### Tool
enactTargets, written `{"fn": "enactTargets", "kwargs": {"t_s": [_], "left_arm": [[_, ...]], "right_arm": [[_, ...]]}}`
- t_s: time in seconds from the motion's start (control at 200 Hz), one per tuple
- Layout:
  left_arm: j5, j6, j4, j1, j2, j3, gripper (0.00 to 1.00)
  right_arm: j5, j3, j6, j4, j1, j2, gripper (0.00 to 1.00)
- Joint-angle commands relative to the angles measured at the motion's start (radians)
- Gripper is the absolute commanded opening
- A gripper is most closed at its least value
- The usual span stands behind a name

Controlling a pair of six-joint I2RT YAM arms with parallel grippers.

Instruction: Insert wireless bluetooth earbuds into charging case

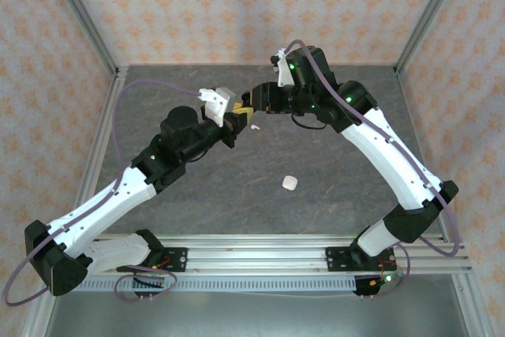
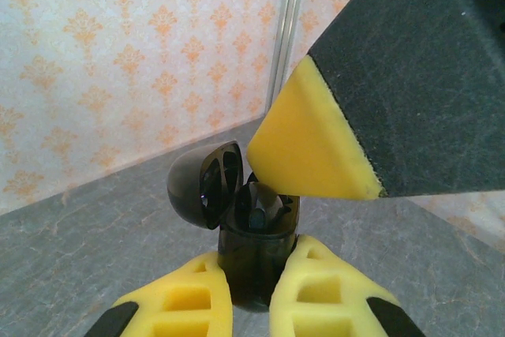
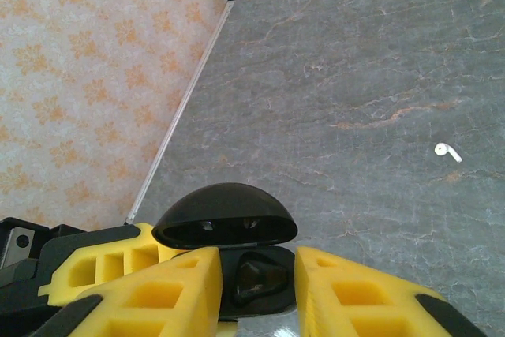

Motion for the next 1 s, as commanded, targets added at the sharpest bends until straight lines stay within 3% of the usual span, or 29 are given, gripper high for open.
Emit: {"fn": "enactTargets", "kwargs": {"t_s": [0.0, 0.415, 0.731, 0.996], "left_arm": [[0.01, -0.004, 0.04, -0.006, -0.022, 0.017, 0.0], [0.054, -0.022, -0.021, -0.006, -0.015, 0.058, 0.0], [0.187, -0.054, -0.038, -0.007, -0.02, 0.077, 0.0], [0.237, -0.089, -0.056, -0.007, -0.002, 0.147, 0.0]], "right_arm": [[-0.03, 0.038, 0.015, 0.007, -0.004, -0.01, 0.32], [-0.024, 0.079, 0.034, 0.001, -0.068, -0.052, 0.36], [-0.331, 0.015, 0.177, 0.058, -0.258, -0.034, 0.3], [-0.537, -0.16, 0.295, 0.243, -0.318, -0.07, 0.18]]}}
